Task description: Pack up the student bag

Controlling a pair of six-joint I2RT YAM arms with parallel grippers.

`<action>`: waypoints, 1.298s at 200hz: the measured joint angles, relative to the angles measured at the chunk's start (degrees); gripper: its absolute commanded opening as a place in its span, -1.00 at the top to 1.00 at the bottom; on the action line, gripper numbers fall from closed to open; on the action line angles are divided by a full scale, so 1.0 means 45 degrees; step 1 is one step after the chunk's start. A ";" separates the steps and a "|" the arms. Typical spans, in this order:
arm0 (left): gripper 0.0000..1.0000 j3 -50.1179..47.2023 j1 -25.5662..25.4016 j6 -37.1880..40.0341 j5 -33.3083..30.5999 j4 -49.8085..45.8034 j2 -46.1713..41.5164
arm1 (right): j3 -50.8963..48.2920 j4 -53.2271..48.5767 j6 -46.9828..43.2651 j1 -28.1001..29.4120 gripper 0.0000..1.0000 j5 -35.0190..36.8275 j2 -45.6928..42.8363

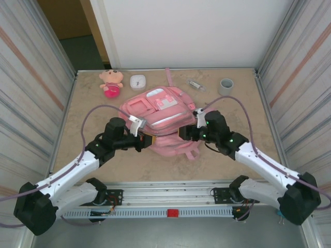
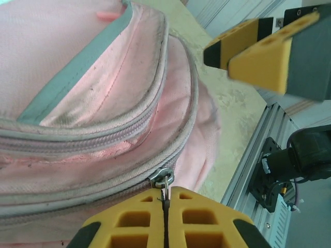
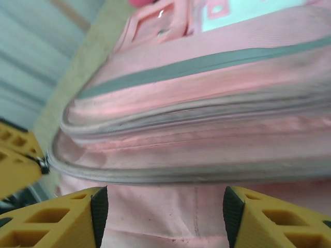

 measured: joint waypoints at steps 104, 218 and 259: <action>1.00 -0.0010 0.0010 0.0097 -0.0063 -0.0146 0.0000 | -0.2171 0.3842 0.8689 -0.0704 -0.49 -0.1734 0.0194; 1.00 -0.0010 -0.0024 0.0525 -0.0228 -0.0631 -0.0121 | -0.2288 0.6577 1.0758 -0.0675 0.99 -0.1214 0.1749; 0.99 0.0015 -0.0933 0.0617 -0.0976 -0.0729 0.0049 | -0.2283 0.6751 1.0768 0.0151 1.00 -0.0165 0.1753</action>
